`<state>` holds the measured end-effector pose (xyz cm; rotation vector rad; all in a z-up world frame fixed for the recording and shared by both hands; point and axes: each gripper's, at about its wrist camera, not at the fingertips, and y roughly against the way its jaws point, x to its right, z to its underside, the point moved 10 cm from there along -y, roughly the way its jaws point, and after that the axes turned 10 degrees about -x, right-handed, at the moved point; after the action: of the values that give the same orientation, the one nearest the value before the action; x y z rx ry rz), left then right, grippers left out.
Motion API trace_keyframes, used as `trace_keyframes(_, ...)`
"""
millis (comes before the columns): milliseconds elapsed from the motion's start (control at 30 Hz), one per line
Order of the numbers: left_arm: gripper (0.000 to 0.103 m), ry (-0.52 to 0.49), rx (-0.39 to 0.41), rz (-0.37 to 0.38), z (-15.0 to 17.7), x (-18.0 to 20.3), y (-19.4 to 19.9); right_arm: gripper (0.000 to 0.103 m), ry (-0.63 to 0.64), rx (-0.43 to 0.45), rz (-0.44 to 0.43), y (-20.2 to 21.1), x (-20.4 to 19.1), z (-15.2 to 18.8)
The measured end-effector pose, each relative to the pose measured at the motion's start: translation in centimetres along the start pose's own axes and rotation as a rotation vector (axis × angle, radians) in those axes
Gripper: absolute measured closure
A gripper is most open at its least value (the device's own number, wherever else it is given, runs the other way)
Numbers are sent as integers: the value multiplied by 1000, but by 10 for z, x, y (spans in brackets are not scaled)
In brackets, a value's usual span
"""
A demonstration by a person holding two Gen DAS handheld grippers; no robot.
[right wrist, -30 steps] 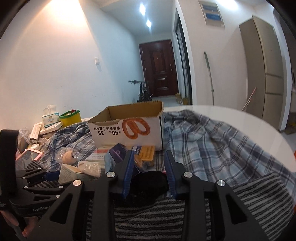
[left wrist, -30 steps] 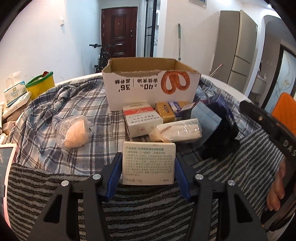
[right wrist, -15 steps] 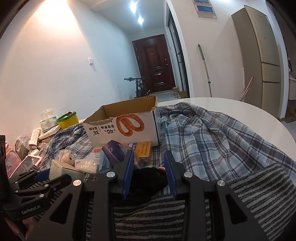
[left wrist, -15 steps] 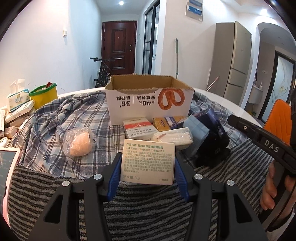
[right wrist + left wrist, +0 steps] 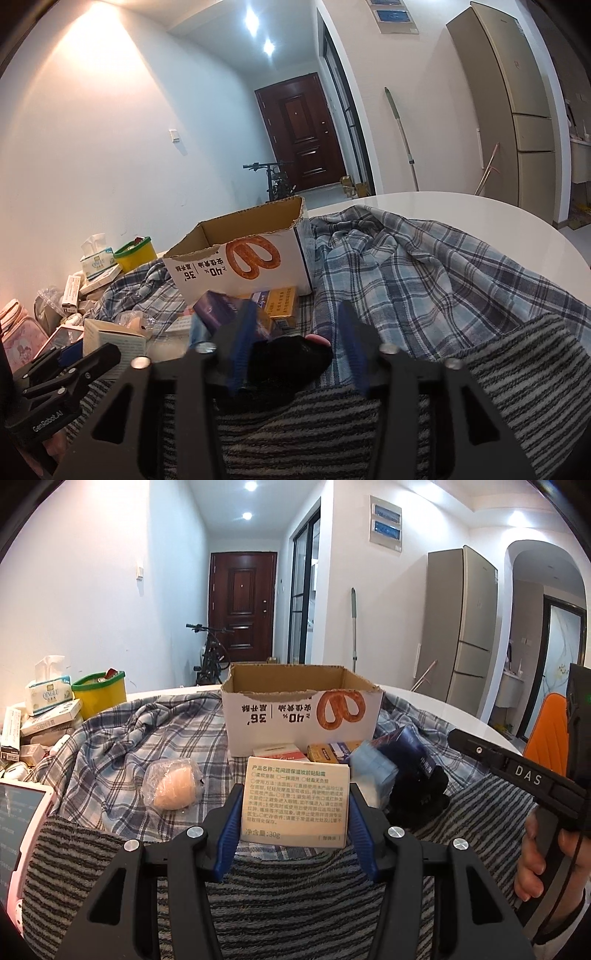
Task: Organize objects
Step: 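Lift the cream box with the left tool while the right tool reaches toward the purple box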
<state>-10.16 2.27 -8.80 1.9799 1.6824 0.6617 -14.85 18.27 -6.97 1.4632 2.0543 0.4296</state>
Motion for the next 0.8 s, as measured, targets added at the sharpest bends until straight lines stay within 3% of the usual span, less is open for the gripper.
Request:
trace_keyframes(100, 48, 7, -9, -5, 0, -2, -2, 52, 18, -6, 15, -1, -3, 1)
trace_keyframes(167, 48, 16, -24, -12, 1, -5, -5, 41, 42, -44, 30, -5, -6, 5)
trace_keyframes(233, 48, 23, -41, -21, 2, -7, -9, 41, 87, -111, 66, -13, -10, 13)
trace_keyframes(400, 48, 21, -69, -27, 4, -6, -15, 41, 187, -157, 94, -24, -23, 22)
trace_keyframes(600, 48, 20, -86, -23, 6, -6, -19, 41, 192, -296, 101, -49, -19, 36)
trace_keyframes(800, 48, 13, -104, -10, 7, -4, -23, 41, 191, -353, 119, -62, -17, 42)
